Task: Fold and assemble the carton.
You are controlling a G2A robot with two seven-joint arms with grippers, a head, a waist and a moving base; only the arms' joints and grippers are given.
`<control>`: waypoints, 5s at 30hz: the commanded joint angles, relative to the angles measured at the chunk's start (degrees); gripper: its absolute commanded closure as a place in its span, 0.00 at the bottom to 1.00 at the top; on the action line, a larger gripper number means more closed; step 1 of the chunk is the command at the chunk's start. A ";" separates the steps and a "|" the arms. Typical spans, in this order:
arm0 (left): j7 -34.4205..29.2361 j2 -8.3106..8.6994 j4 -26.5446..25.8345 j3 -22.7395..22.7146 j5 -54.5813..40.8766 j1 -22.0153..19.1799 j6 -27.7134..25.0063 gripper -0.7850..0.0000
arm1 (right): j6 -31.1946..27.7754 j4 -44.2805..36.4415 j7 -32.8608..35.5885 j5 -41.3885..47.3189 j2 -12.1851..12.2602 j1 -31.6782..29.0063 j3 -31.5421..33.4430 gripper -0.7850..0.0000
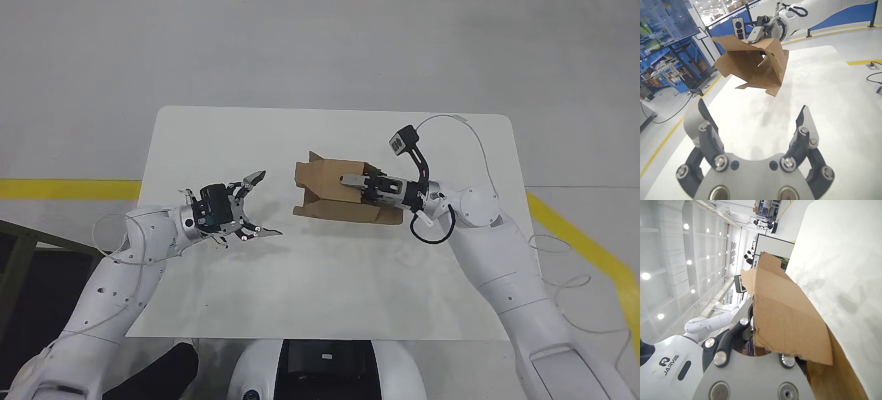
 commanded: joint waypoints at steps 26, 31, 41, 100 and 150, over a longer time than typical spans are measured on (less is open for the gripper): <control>-18.77 -0.31 -3.48 2.88 -11.69 1.19 -10.76 0.00 | 3.87 -5.65 -4.37 -1.35 0.46 -2.53 1.33 1.00; -19.17 -0.27 -3.29 6.14 -13.00 -0.14 -10.76 0.00 | 4.53 -6.59 -4.94 -1.27 0.38 -2.97 1.07 1.00; -15.32 0.96 -3.42 11.11 -13.92 -2.74 -10.76 0.00 | 4.66 -6.53 -4.69 -0.98 0.02 -3.01 -0.15 1.00; -10.90 5.18 -1.68 22.73 -24.58 -10.59 -10.76 0.31 | 3.97 -7.47 3.02 0.47 -0.50 -3.02 -2.83 1.00; -5.22 9.37 2.29 35.85 -36.46 -19.45 -10.76 0.63 | 4.82 -8.58 5.14 0.32 -0.35 -3.22 -3.18 1.00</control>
